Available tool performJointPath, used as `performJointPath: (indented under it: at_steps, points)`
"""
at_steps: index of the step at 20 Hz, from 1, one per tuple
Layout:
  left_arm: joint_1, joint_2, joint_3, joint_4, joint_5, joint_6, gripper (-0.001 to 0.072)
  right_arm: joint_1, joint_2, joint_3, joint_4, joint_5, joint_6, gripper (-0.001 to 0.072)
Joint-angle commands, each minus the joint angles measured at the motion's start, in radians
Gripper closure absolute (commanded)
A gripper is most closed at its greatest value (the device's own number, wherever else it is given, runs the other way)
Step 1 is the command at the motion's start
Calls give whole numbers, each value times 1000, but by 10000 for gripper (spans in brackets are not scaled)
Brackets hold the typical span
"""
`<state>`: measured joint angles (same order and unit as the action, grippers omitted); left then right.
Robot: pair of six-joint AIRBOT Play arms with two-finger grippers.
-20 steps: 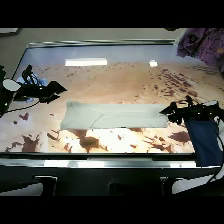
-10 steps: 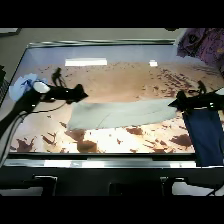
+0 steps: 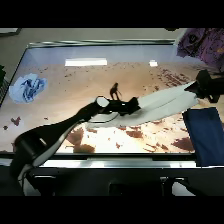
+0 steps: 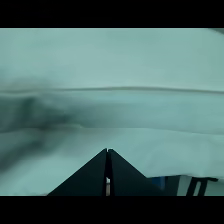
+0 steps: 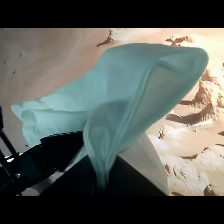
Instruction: Fold the clothes and pants, and hang the long-sleeved shirts on hangers.
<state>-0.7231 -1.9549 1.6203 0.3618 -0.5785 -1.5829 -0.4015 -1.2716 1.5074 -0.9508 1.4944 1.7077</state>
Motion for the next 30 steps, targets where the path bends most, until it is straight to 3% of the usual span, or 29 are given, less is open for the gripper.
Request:
performJointPath:
  at_steps: [1, 5, 8, 12, 15, 19, 23, 25, 30]
  points:
    - [-114, -164, 228, -75, 32, -66, 693, 1, 56, 16, -5, 34, 22, 681]
    - [-162, -254, 339, -75, 135, -158, 693, 1, 65, 16, -4, 53, 22, 681]
    - [-164, -269, 354, -78, 143, -157, 693, 1, 71, 16, -6, 48, 22, 681]
    - [-116, -251, 361, -47, -47, -154, 696, 1, 71, 16, -68, 13, 26, 681]
    - [-65, -189, 361, 151, -277, -186, 696, 1, 71, 16, -90, -10, 55, 681]
    - [27, -25, 361, 647, -568, -322, 695, 4, 71, 16, -39, -33, 111, 681]
    - [171, 171, 361, 983, -824, -271, 693, 172, 71, 16, -31, -69, 237, 681]
    - [250, 259, 361, 1079, -873, -259, 692, 323, 68, 16, -55, -168, 331, 681]
    - [457, 412, 361, 1086, -873, -241, 691, 689, -17, 16, -227, -408, 592, 681]
